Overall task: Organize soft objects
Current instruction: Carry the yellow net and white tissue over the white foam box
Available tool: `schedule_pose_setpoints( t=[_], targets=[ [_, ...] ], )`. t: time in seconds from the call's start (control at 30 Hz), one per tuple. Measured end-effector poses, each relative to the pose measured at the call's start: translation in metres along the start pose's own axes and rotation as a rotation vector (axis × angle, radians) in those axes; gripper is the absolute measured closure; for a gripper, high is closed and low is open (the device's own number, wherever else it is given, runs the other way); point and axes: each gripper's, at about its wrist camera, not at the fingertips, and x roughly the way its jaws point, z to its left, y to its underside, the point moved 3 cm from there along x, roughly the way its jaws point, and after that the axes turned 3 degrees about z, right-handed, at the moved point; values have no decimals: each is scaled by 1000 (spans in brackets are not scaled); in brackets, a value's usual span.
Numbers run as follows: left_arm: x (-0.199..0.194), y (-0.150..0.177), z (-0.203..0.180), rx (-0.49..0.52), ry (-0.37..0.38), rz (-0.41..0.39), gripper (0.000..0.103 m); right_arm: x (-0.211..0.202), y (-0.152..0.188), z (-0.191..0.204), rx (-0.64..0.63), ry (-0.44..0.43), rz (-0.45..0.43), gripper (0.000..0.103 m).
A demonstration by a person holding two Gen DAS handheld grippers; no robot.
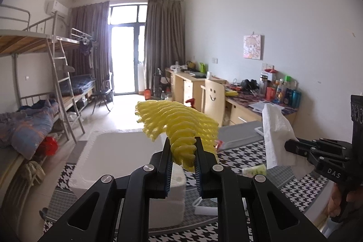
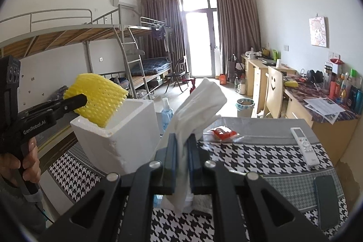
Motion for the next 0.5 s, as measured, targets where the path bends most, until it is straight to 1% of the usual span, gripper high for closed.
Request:
schedule_pose_setpoints(
  t=[0.5],
  targets=[
    [-2, -4, 33, -32, -103, -19, 85, 27, -21, 22, -32, -71, -1, 91]
  ],
)
